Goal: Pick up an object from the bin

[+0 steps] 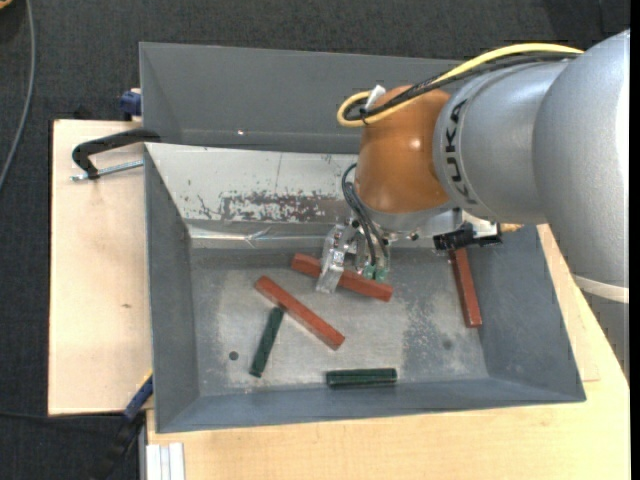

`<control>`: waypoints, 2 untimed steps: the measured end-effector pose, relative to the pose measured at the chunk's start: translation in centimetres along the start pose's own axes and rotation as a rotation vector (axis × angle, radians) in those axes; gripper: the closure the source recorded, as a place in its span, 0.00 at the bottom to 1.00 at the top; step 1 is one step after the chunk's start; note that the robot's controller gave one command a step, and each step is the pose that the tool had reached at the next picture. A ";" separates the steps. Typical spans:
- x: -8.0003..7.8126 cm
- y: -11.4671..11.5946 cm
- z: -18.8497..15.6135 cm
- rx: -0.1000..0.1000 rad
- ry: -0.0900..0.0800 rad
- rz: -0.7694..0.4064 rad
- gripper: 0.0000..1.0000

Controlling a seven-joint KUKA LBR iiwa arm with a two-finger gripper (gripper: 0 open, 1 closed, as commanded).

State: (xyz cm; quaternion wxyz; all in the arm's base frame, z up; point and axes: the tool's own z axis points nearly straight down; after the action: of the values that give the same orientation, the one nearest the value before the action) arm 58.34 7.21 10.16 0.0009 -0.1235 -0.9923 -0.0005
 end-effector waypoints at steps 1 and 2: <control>-0.1 0.1 -2.0 -0.001 -0.004 0.000 1.00; 0.0 0.0 -3.9 -0.001 -0.001 0.000 1.00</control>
Offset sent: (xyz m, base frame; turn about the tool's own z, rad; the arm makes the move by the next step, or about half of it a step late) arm 0.0000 -0.0001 0.0170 0.0000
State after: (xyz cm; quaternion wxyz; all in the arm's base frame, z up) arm 58.39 7.23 14.09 0.0002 -0.1233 -0.9924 -0.0008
